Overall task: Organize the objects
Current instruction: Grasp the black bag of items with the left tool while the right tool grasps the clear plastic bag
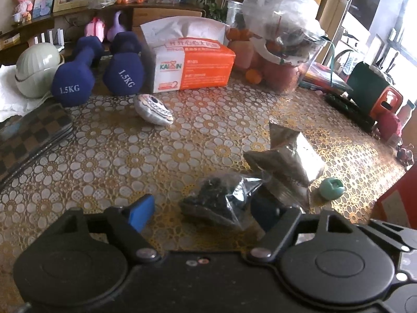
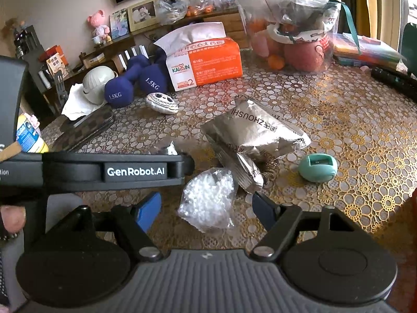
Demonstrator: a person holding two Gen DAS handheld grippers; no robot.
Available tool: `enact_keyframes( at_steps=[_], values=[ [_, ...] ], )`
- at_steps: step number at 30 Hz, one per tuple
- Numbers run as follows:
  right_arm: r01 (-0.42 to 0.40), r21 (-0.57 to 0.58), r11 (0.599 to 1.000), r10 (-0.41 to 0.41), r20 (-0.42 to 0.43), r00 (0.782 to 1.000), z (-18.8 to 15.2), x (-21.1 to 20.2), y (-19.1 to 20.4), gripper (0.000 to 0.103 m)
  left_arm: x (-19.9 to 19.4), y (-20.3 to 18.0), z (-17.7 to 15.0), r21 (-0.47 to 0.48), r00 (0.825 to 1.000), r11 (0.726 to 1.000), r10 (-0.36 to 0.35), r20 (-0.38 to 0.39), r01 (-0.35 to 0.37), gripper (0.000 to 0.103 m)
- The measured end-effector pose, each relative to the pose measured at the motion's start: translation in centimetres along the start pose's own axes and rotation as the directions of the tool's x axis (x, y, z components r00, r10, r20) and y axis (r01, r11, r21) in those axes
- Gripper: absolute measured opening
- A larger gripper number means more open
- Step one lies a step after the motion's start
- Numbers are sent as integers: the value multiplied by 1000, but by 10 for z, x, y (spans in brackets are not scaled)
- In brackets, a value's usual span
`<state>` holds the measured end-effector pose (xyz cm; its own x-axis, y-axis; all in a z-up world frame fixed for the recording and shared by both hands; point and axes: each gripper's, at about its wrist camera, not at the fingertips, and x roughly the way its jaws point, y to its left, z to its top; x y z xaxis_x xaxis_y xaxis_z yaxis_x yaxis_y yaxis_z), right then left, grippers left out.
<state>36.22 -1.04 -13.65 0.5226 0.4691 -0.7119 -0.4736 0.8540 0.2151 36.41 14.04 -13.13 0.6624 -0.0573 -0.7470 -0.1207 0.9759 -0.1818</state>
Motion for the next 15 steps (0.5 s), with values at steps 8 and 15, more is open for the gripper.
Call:
enact_keyframes(
  at_steps=[8, 15],
  values=[
    [-6, 8, 1000, 6, -14, 1000, 0, 2, 3, 57, -1, 0, 0, 6, 999, 999, -39, -8, 39, 58],
    [1, 42, 999, 0, -22, 1000, -1, 2, -1, 44, -3, -1, -2, 25, 998, 998, -57, -14, 58, 44]
  ],
)
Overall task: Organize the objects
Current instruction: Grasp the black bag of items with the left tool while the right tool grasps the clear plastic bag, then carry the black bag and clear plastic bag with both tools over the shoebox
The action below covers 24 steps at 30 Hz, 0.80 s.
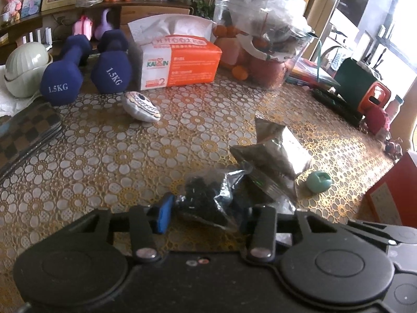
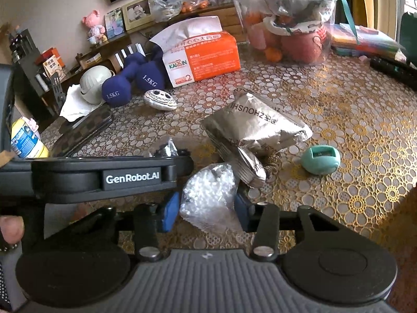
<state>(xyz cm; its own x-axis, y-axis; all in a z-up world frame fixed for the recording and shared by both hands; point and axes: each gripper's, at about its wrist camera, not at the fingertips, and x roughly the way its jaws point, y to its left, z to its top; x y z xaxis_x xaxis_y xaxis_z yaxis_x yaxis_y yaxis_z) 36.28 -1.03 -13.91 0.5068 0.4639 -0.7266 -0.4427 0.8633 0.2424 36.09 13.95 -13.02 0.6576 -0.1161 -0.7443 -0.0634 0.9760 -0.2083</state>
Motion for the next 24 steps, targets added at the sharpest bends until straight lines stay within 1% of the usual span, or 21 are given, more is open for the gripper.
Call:
enact_keyframes(
  at_steps=[1, 4, 7, 12, 18, 21, 24],
  values=[
    [3, 3, 1000, -3, 2, 1000, 0, 0, 0, 41, -1, 0, 0, 3, 1000, 1000, 0, 1, 0, 43],
    [9, 17, 1000, -10, 8, 1000, -2, -3, -1, 37, -3, 0, -3, 0, 1000, 1000, 1, 2, -1, 40],
    [19, 18, 1000, -19, 17, 1000, -4, -7, 0, 34, -8, 1, -4, -7, 1000, 1000, 5, -5, -5, 39],
    [14, 50, 999, -16, 27, 1000, -11, -24, -6, 34, -23, 2, -7, -19, 1000, 1000, -14, -3, 14, 39],
    [4, 68, 998, -7, 45, 999, -20, -60, -10, 33, -47, -10, -14, -10, 998, 999, -53, -17, 53, 39],
    [2, 61, 998, -6, 63, 998, -23, -85, -11, 33, -66, -20, -18, 7, 997, 997, -73, -11, 74, 39],
    [18, 47, 999, -22, 76, 997, -25, -113, -10, 33, -87, -35, -23, 25, 996, 996, -89, -19, 89, 39]
  ],
)
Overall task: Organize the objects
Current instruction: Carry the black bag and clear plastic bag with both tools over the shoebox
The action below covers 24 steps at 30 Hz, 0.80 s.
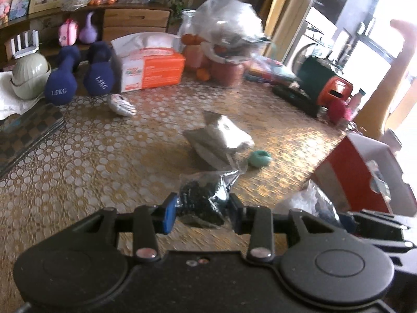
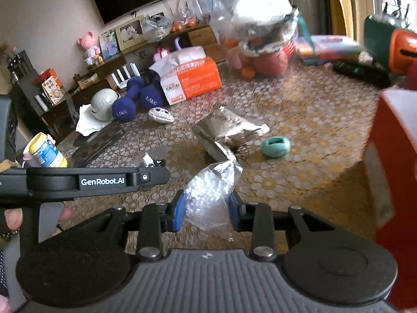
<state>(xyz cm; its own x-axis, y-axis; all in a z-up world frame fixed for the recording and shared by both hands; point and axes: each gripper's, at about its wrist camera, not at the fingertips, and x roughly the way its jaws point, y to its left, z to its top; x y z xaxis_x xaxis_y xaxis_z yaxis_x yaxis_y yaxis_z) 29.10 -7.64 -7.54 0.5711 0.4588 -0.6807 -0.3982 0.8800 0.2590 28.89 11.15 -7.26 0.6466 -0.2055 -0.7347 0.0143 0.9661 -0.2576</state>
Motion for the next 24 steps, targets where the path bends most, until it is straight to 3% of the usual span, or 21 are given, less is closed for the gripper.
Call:
enact_keyframes(
  at_steps=[10, 15, 24],
  values=[
    [27, 15, 1000, -29, 76, 997, -11, -102, -19, 33, -56, -58, -15, 39, 997, 996, -82, 5, 82, 39],
    [38, 33, 999, -41, 110, 993, -20, -146, -39, 33, -67, -83, -22, 34, 992, 992, -123, 7, 122, 39],
    [86, 77, 993, -97, 149, 984, -32, -196, -89, 34, -75, -150, -25, 134, 985, 976, -172, 12, 169, 39]
  ],
)
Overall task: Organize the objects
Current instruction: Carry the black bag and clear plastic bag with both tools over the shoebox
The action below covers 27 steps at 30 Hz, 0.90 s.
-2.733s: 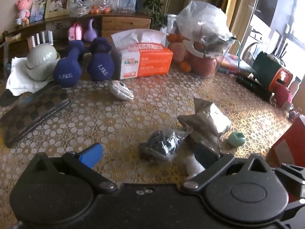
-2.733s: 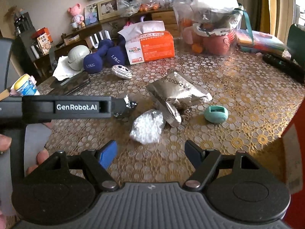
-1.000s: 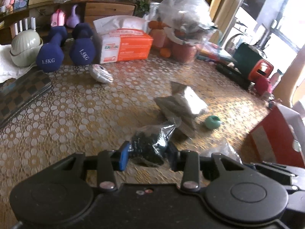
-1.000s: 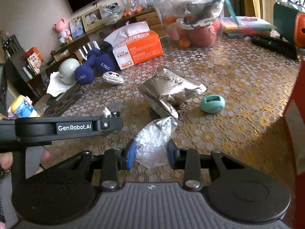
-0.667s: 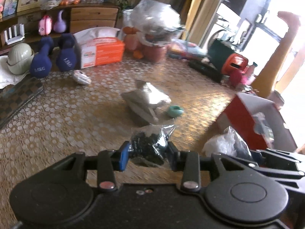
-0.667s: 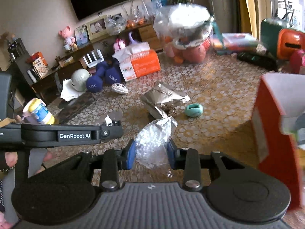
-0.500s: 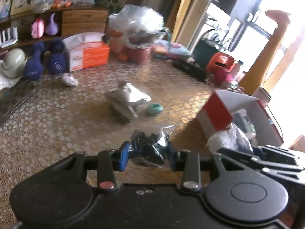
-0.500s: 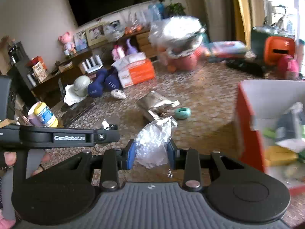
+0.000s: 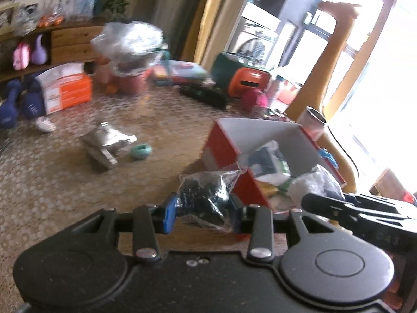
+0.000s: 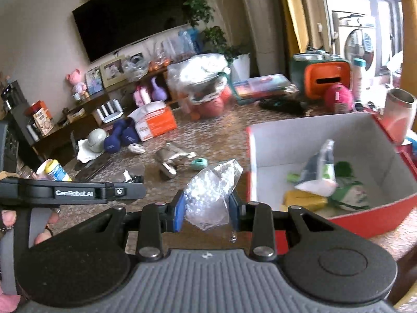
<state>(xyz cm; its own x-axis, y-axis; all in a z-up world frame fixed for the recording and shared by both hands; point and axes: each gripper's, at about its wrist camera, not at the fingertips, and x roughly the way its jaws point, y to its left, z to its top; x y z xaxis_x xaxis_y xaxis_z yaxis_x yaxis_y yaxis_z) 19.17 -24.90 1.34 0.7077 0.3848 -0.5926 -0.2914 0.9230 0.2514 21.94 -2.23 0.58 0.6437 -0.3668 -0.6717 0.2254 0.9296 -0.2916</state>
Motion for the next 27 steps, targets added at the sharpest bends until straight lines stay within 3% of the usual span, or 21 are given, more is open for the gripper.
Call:
enact_keyframes(
  at_steps=[15, 22, 27],
  values=[
    [138, 37, 990, -138, -4, 990, 13, -18, -106, 34, 59, -102, 11, 156, 997, 987, -25, -78, 37, 39],
    [193, 29, 981, -191, -61, 980, 26, 1, -144, 34, 101, -136, 19, 244, 992, 970, 31, -123, 0, 39],
    [240, -3, 971, -240, -52, 969, 37, 19, -161, 34, 131, -146, 25, 258, 987, 966, 65, -150, -24, 39]
  ],
)
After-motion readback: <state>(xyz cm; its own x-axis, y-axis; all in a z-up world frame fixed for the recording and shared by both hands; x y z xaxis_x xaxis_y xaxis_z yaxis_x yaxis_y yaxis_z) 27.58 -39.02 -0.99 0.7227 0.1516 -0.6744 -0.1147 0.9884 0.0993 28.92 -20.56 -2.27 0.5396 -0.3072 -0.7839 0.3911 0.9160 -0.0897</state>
